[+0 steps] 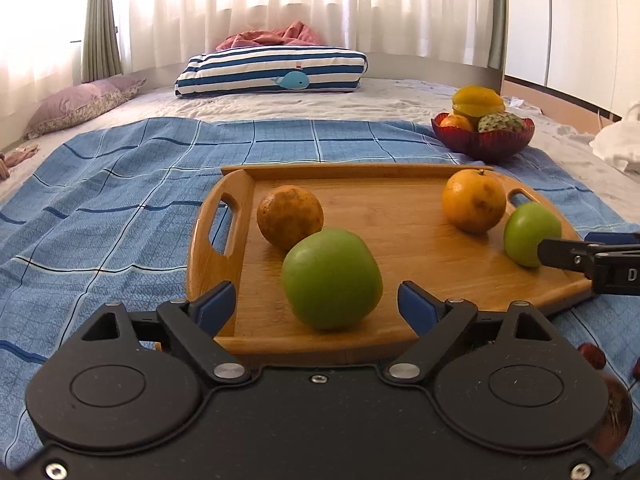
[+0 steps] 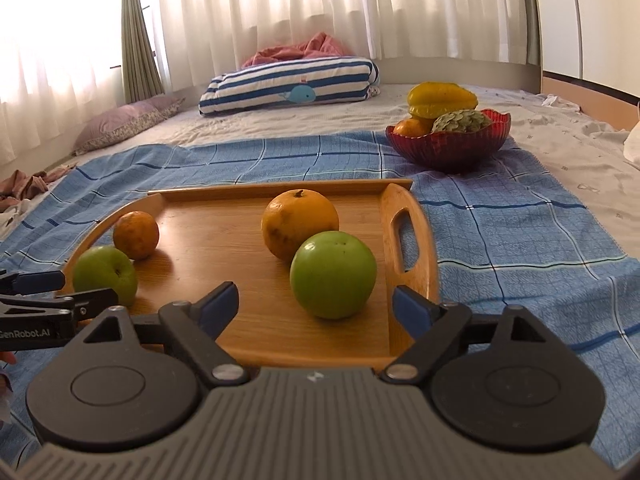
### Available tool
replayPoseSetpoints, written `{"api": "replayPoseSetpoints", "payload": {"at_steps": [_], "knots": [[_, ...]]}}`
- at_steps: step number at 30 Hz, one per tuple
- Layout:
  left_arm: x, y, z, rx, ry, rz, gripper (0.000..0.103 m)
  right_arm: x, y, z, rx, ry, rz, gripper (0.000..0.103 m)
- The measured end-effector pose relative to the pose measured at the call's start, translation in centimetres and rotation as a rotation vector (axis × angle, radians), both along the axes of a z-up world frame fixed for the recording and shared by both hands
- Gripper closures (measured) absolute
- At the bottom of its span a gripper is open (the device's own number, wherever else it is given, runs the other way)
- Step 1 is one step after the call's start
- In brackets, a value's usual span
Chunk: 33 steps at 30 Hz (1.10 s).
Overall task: Organize fruits
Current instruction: 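Lower both green fruits onto the tray and open both tools, then withdraw both open tools from the tray toward the red and dark fruits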
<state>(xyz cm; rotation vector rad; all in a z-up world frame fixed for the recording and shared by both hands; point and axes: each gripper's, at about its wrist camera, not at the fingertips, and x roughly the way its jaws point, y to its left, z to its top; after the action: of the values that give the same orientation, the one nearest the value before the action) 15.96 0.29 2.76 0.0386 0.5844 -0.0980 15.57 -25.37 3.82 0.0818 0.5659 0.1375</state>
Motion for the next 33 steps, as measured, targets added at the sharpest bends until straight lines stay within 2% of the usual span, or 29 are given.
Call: {"api": "replayPoseSetpoints", "payload": {"at_steps": [10,13,24,33], "knots": [[-3.4,0.2,0.5,-0.06,-0.035,-0.03,0.012,-3.8,-1.0,0.3,0.034,-0.055,-0.018,0.005],[-4.7,0.1,0.7,-0.064,-0.051,-0.045,0.007,-5.1,-1.2,0.2,0.049,-0.071,-0.016,0.001],[-9.0,-0.1,0.8,-0.094,-0.097,-0.1,0.004,-9.4,-0.8,-0.4,0.076,-0.143,-0.012,0.0],[-10.9,0.5,-0.2,-0.097,-0.092,-0.106,0.002,-12.8,0.9,-1.3,-0.037,-0.191,0.022,0.0]]}}
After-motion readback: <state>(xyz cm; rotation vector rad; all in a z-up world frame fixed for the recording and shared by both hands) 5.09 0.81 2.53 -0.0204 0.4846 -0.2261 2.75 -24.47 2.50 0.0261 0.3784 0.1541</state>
